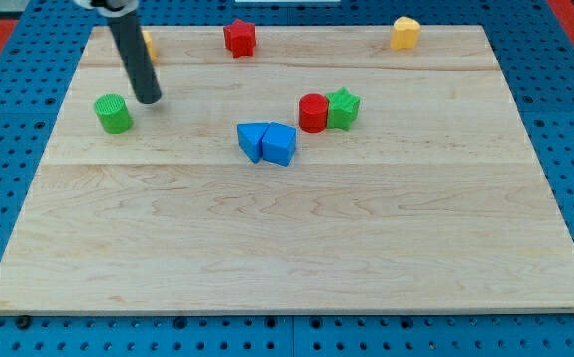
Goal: Slide the red star towards the top center
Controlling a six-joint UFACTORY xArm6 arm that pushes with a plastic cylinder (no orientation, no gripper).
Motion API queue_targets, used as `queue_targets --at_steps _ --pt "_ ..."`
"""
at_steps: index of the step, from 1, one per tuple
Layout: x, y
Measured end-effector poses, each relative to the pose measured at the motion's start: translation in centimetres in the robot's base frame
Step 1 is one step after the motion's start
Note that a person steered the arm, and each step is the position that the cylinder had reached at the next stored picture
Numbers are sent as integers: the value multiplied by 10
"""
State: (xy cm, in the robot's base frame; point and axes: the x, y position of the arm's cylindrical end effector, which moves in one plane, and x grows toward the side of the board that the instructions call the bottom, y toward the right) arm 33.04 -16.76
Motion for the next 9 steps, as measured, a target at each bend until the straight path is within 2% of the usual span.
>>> queue_targets --at_steps 3,5,7,9 --pt "-96 12" --pt "-107 78" --pt "-139 82" --pt "-136 136"
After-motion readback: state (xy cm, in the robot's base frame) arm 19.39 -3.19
